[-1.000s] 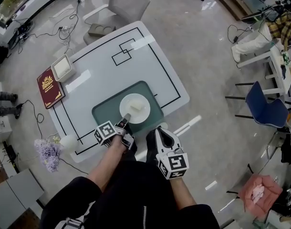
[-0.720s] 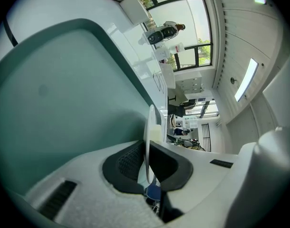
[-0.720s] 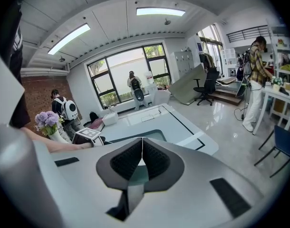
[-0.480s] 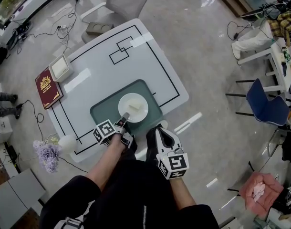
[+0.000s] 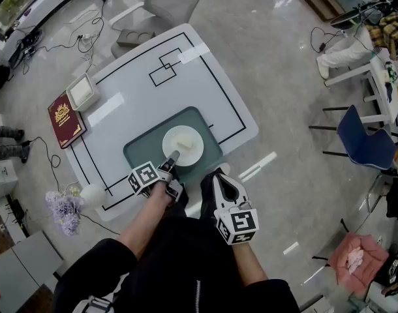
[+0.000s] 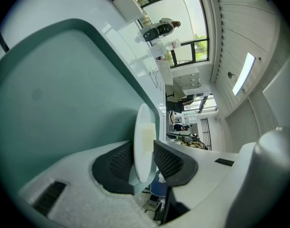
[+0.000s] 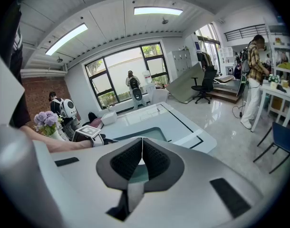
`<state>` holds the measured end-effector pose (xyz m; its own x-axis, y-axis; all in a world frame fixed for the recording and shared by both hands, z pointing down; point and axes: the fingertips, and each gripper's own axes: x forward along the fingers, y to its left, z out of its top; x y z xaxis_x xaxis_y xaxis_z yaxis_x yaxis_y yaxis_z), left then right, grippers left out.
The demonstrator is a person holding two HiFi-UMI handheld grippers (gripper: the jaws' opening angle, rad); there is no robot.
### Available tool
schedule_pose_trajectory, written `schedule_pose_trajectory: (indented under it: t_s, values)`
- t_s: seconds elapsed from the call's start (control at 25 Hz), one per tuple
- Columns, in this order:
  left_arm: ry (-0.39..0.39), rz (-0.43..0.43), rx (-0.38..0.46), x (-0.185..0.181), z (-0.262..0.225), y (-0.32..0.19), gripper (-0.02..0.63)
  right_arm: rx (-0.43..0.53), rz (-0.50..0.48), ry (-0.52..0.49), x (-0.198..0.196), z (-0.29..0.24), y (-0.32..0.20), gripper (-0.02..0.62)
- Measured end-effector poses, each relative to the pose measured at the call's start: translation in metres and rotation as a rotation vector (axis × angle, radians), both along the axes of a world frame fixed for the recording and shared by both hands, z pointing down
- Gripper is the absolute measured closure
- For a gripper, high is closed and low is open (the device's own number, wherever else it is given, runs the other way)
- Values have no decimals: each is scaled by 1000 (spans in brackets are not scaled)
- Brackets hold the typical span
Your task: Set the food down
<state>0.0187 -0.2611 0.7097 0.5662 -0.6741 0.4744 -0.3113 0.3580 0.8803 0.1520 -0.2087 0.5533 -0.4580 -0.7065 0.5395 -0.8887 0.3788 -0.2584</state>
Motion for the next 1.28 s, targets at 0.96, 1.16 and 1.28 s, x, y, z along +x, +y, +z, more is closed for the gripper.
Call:
schedule_pose_trajectory:
  t_s: [0.96, 1.16, 1.28]
  values:
    - [-485, 523, 187, -2, -5, 17, 365, -3, -5, -14, -10, 1, 7, 584]
    - [-542, 591, 206, -3, -5, 26, 364, -1, -9, -14, -13, 0, 8, 584]
    - [-534, 589, 199, -6, -2, 30, 364, -1, -11, -14, -16, 1, 10, 584]
